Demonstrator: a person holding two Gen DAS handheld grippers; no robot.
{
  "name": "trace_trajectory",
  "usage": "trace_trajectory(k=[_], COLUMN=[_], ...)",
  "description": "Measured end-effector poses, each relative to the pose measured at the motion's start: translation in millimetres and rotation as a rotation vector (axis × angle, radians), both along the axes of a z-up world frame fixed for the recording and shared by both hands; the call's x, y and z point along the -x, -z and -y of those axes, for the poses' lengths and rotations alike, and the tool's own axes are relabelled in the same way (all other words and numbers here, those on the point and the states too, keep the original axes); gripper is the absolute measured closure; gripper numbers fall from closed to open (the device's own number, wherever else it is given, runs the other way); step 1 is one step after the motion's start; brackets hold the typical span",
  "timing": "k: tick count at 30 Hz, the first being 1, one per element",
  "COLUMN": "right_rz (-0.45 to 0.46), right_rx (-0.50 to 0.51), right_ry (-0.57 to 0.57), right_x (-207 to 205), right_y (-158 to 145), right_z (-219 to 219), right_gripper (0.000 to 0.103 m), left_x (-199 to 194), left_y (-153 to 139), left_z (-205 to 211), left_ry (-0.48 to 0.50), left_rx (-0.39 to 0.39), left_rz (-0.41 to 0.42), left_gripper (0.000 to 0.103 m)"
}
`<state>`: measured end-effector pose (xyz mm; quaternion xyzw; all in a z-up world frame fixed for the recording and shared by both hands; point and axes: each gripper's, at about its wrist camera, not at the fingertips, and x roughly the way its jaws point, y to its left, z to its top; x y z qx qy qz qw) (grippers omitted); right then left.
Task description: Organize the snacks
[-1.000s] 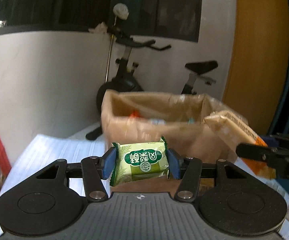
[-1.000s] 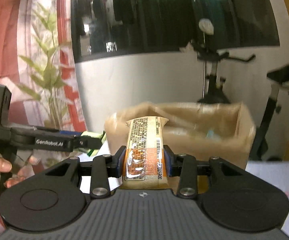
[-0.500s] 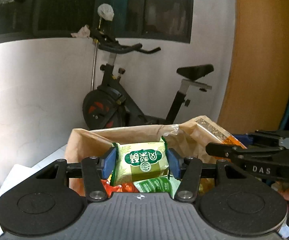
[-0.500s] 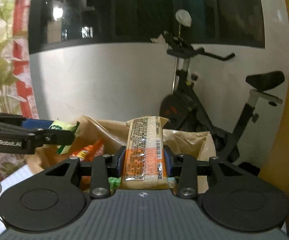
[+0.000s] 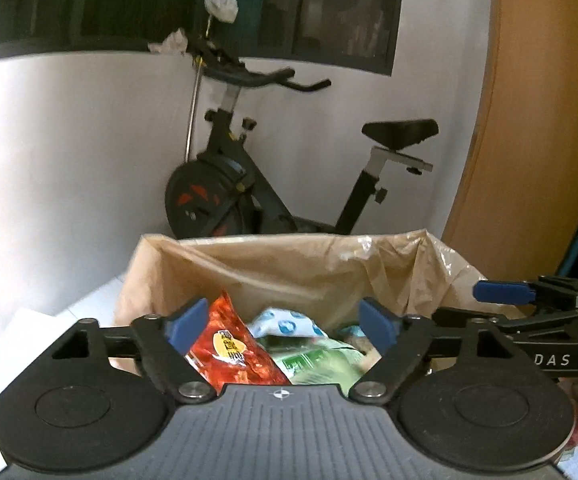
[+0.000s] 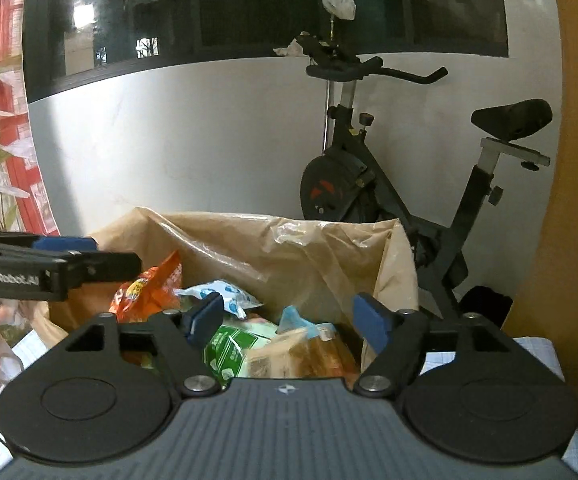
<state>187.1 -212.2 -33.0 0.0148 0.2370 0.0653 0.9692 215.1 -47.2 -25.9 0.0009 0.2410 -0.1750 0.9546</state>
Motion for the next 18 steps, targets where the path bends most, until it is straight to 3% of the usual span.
trace_trajectory(k=[3,7,18], right_rz=[0.011,0.039,0.123], right_rx=[0.007,-0.002,-0.023], right_ry=[0.003,0.006,0.060], right_x=[9.9,24.2,80.1], right_y=[-9.6,-25.5,-64.8], right_z=[-2.5,-6.4,-20.7], right_gripper=[0.015,0.007,0.000], left_x=[13.4,26.1,85.6], left_y=[-13.0,-29.8,-64.4], left_z=[-2.2,-3.7,-18.5], left_ry=[-0.005,-0.017,-0.060], left_rx=[-0.030,-0.072,-0.075], left_rz=[0.034,0.064,0.122], left_gripper=[0.010,0.009,0.007])
